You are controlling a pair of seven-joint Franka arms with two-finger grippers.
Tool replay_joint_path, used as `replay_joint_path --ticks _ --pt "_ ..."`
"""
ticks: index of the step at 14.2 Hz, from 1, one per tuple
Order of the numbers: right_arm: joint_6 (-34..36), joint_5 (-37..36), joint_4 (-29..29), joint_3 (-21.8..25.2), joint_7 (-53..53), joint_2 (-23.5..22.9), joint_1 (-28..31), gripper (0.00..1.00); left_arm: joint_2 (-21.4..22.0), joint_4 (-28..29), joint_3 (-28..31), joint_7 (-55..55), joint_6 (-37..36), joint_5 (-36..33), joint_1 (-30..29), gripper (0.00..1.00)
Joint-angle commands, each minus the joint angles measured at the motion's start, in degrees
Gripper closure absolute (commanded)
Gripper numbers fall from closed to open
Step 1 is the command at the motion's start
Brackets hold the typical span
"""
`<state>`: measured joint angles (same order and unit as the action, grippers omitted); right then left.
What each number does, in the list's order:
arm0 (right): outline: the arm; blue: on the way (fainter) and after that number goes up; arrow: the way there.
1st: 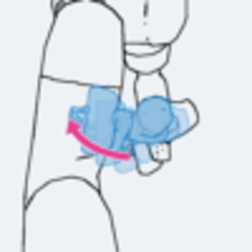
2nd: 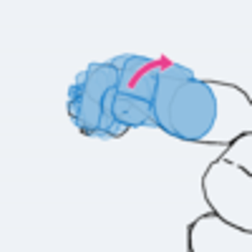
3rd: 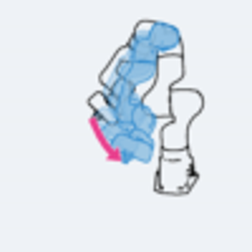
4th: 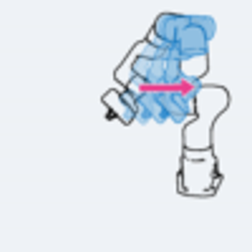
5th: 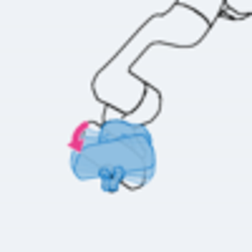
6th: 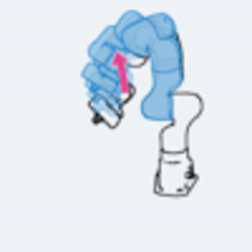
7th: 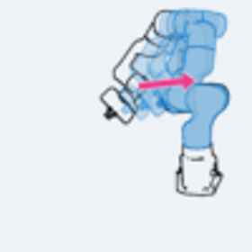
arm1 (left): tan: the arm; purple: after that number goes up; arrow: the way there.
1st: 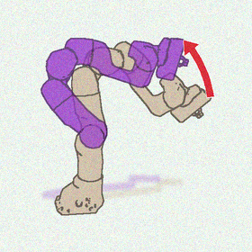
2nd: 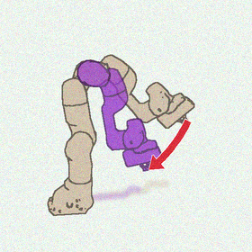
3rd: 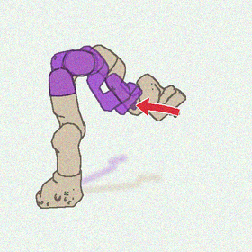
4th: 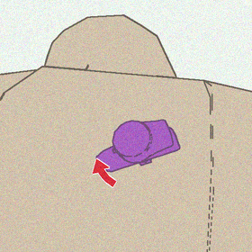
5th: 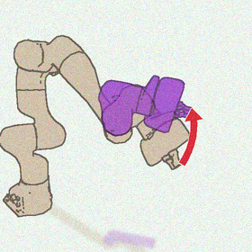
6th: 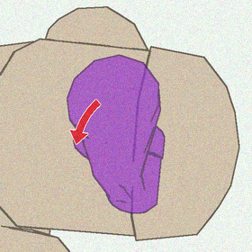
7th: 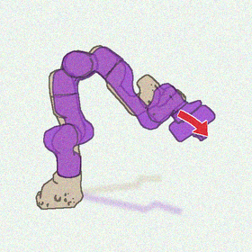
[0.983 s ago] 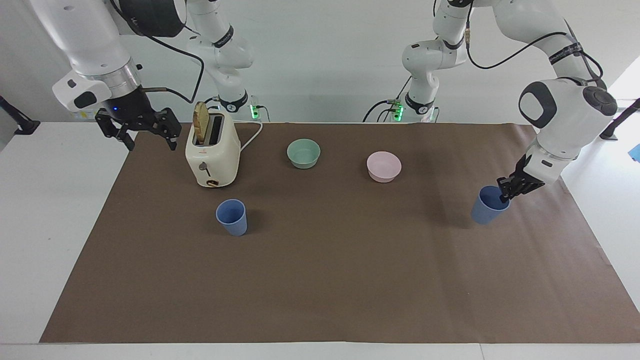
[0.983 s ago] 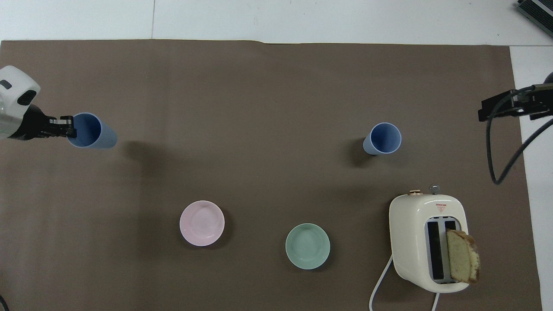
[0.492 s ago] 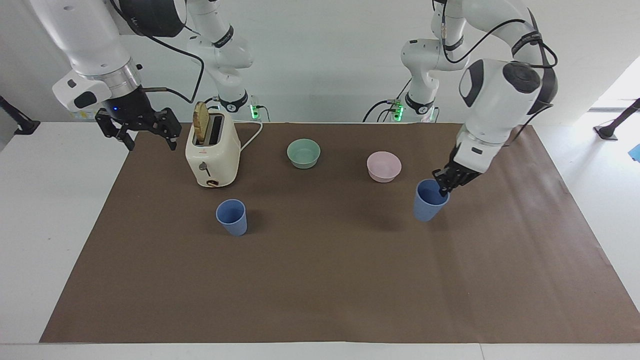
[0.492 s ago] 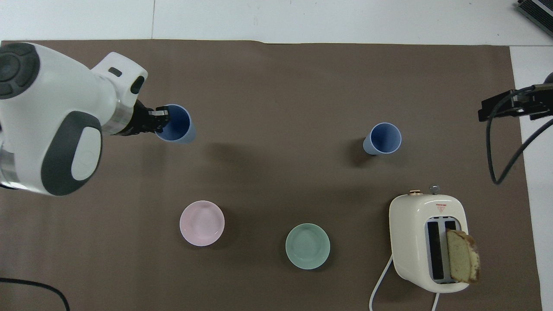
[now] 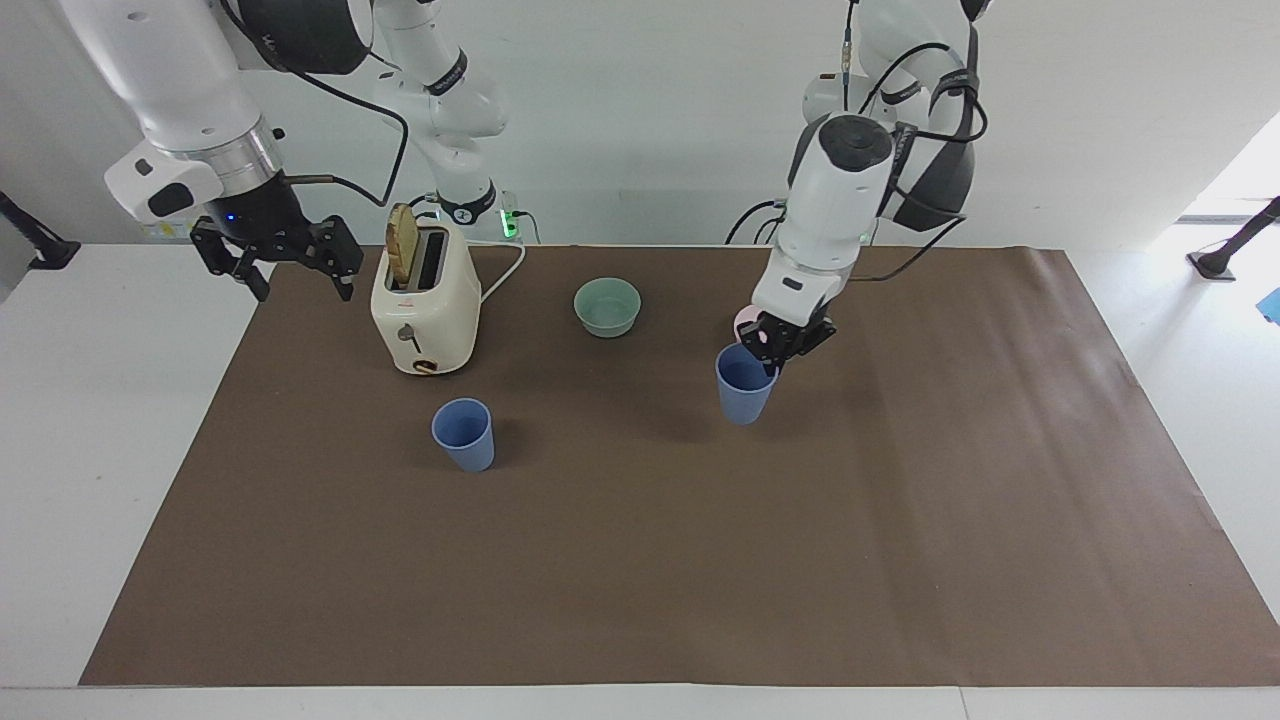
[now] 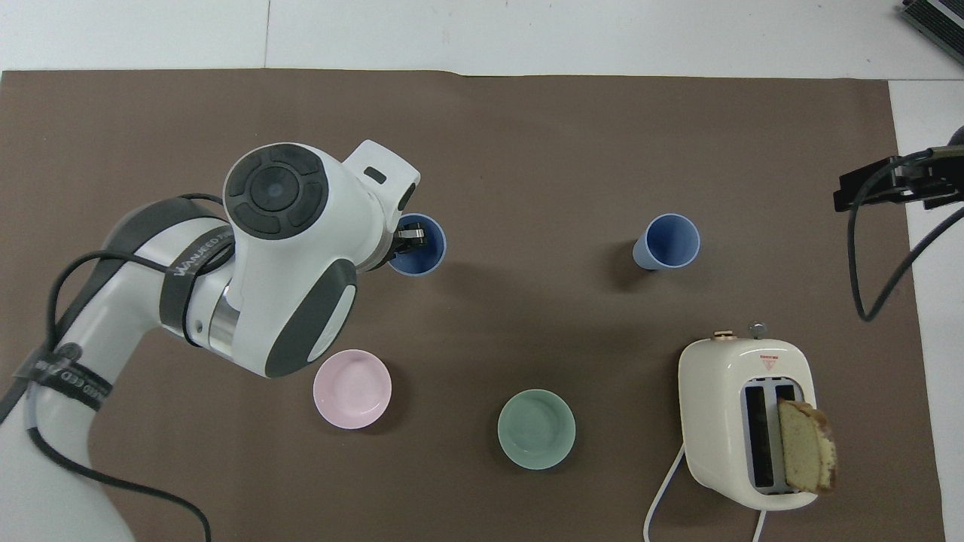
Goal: Stack blue cups with both arms
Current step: 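Carry the blue cup with the left gripper toward the table center and release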
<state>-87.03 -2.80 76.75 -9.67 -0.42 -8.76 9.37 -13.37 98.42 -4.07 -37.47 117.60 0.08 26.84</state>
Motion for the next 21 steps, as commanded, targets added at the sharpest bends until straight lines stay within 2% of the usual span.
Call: replay_joint_path --ticks 1,4,6,13,15,19,21 --pt "-0.33 0.34 1.56 -0.35 -0.9 1.21 0.65 0.0 -4.28 -2.0 1.0 -1.98 2.44 -1.04 1.98 1.0" --pt "-0.42 0.34 1.56 -0.35 -0.9 1.21 0.65 0.0 -5.87 -1.74 0.91 -3.58 7.11 -0.95 3.13 1.0" --pt "-0.42 0.34 1.56 -0.35 -0.9 1.21 0.65 0.0 -8.77 -2.09 0.91 -5.5 9.39 -1.3 5.06 1.0" --pt "-0.42 0.34 1.56 -0.35 -0.9 1.21 0.65 0.0 -9.3 -2.09 1.0 -5.16 9.4 -2.8 4.45 0.99" --pt "-0.42 0.34 1.56 -0.35 -0.9 1.21 0.65 0.0 -9.48 -3.22 1.09 -4.99 8.26 -4.11 4.45 0.01" --pt "-0.42 0.34 1.56 -0.35 -0.9 1.21 0.65 0.0 -7.64 -7.44 1.61 -4.72 1.33 -5.96 1.38 0.0" --pt "-0.42 0.34 1.56 -0.35 -0.9 1.21 0.65 0.0 -4.75 -7.1 1.61 -4.11 -0.35 -5.79 -0.37 0.0"
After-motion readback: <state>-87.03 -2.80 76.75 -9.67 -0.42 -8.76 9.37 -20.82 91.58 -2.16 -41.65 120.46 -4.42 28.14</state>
